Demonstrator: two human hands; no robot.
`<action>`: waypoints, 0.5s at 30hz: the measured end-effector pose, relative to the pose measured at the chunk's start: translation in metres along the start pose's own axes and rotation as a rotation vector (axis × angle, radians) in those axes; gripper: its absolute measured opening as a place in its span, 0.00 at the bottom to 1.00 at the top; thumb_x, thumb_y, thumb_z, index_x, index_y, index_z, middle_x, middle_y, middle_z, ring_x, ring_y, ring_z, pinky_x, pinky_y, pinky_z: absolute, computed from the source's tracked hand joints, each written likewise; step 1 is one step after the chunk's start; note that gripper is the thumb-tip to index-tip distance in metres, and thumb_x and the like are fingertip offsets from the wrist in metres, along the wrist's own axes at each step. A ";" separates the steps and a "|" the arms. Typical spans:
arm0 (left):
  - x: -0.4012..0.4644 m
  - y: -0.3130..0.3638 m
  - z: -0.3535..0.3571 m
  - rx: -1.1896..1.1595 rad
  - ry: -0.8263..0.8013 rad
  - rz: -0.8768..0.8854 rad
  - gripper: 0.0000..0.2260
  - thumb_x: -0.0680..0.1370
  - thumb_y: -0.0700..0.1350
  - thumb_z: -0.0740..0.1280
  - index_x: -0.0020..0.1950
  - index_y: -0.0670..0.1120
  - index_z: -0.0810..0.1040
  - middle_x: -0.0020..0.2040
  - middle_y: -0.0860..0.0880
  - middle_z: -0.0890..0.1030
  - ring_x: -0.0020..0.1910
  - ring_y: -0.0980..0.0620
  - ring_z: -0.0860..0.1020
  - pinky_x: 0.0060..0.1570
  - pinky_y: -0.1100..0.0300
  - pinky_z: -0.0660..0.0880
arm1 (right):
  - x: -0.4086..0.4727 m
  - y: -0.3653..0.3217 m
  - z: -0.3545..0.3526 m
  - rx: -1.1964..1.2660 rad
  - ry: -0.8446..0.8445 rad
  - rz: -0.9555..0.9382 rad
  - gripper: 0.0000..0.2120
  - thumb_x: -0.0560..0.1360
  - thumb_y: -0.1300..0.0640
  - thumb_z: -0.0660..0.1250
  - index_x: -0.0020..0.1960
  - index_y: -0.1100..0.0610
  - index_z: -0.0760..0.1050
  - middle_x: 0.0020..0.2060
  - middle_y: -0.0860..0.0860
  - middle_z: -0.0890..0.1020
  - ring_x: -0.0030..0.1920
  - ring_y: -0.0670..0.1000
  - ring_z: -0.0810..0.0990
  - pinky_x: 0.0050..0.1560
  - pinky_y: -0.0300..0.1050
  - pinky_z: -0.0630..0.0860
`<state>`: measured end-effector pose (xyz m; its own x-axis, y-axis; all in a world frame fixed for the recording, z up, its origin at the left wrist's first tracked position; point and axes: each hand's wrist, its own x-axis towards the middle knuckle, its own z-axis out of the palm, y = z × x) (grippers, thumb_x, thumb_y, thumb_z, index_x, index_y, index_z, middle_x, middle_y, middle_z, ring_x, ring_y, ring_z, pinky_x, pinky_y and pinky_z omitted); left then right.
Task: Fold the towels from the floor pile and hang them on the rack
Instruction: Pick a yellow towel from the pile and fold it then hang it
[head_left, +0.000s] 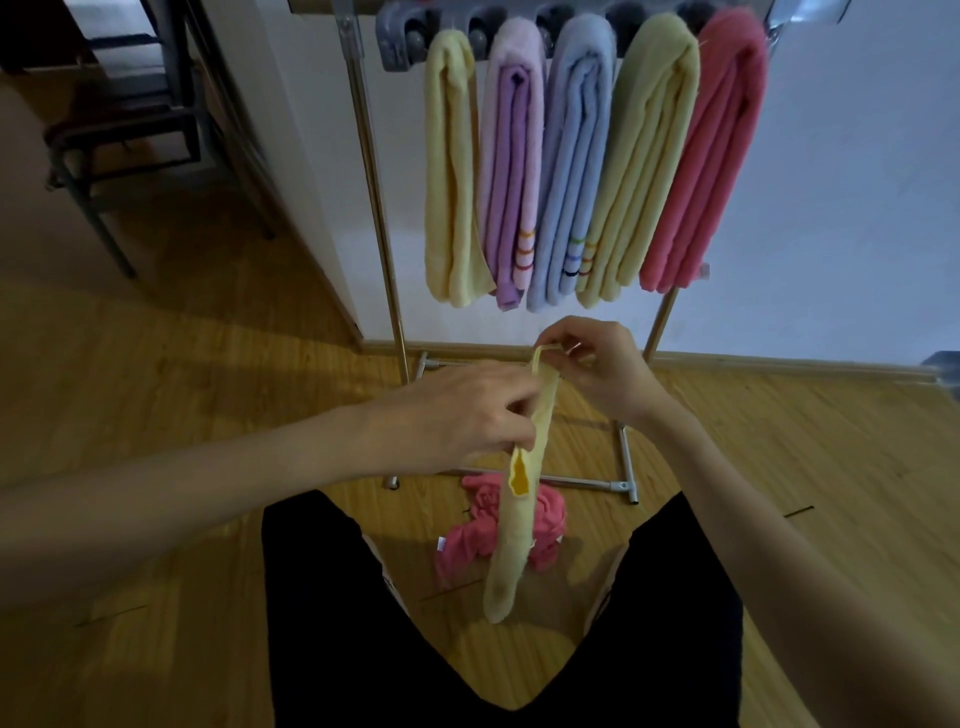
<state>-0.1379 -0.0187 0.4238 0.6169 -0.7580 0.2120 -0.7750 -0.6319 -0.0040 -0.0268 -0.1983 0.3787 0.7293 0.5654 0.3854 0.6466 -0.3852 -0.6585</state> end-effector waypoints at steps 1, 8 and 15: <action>0.003 -0.001 0.000 0.026 0.022 0.032 0.03 0.73 0.40 0.71 0.44 0.42 0.80 0.48 0.45 0.76 0.47 0.48 0.74 0.44 0.54 0.74 | 0.000 0.000 0.000 -0.001 0.007 0.004 0.06 0.73 0.66 0.68 0.47 0.58 0.80 0.39 0.45 0.81 0.41 0.50 0.81 0.45 0.45 0.78; 0.009 -0.017 0.008 0.046 -0.042 0.071 0.03 0.75 0.37 0.67 0.44 0.43 0.74 0.37 0.48 0.78 0.37 0.47 0.76 0.46 0.49 0.76 | 0.003 -0.005 -0.001 -0.021 0.037 0.040 0.04 0.73 0.65 0.69 0.46 0.58 0.80 0.40 0.48 0.82 0.38 0.41 0.76 0.39 0.29 0.71; 0.002 -0.024 0.015 -0.036 0.137 -0.199 0.11 0.79 0.49 0.58 0.43 0.44 0.74 0.35 0.49 0.77 0.34 0.49 0.75 0.39 0.54 0.73 | -0.001 -0.015 0.001 0.031 0.011 0.074 0.04 0.72 0.61 0.72 0.47 0.58 0.82 0.35 0.41 0.79 0.36 0.37 0.76 0.39 0.30 0.72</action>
<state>-0.1162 -0.0071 0.4094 0.7357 -0.5881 0.3358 -0.6457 -0.7587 0.0859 -0.0372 -0.1924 0.3875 0.7775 0.5279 0.3418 0.5836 -0.4032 -0.7048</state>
